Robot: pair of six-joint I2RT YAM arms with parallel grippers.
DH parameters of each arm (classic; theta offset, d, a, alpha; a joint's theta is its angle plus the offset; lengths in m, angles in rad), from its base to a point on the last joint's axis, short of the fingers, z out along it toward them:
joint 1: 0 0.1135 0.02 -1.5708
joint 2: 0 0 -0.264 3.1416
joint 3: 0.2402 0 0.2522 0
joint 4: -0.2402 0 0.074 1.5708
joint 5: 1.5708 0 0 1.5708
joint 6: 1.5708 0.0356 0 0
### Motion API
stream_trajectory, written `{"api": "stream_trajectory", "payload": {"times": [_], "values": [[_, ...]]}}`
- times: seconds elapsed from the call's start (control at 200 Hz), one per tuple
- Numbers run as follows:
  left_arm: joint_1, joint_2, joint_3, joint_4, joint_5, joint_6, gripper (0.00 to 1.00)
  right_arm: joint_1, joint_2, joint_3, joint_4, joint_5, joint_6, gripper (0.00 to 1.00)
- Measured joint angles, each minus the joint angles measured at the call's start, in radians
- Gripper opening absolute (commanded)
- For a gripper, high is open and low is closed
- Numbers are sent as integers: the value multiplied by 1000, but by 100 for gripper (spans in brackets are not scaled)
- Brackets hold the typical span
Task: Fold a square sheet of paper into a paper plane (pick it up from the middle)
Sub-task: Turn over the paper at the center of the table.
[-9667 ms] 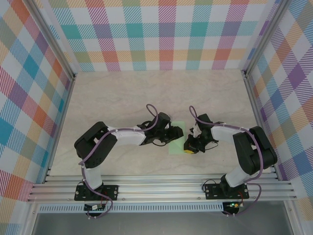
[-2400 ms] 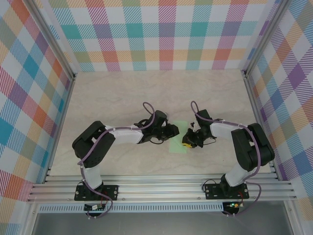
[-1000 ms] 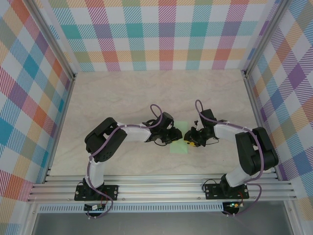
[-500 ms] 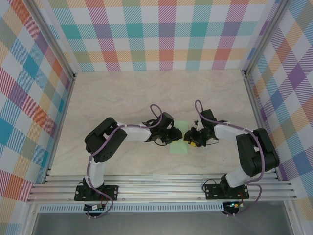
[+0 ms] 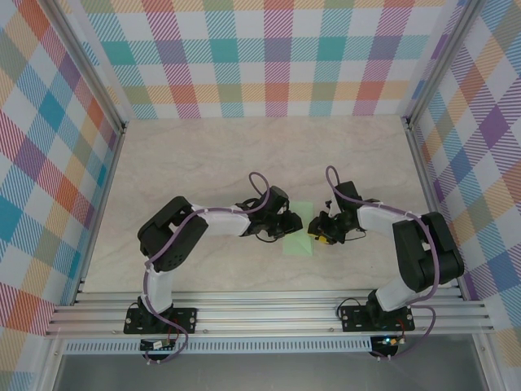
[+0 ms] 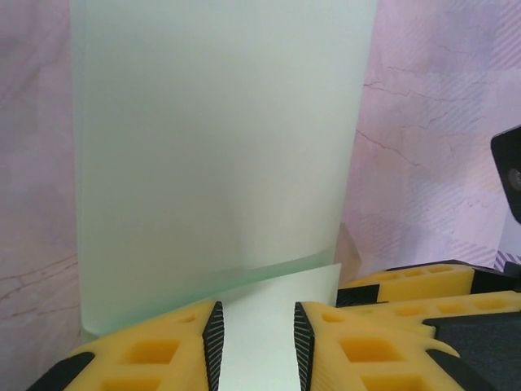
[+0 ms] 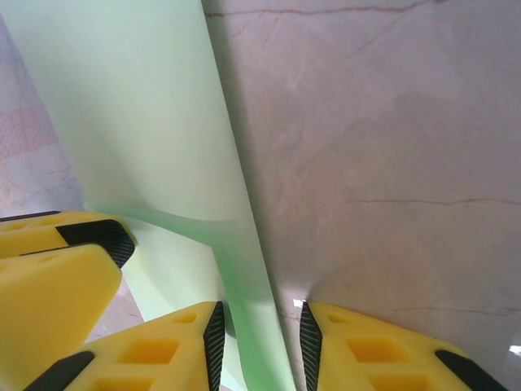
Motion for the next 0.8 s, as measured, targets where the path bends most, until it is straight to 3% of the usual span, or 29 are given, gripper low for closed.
{"api": "stream_trajectory", "payload": {"times": [0.485,0.8], "values": [[0,-5,-3,-24,-14,10,32,12,24,-1,68,-101,-11,30],[0,-9,-7,-23,-24,10,33,13,27,-1,72,-117,-25,11]]}}
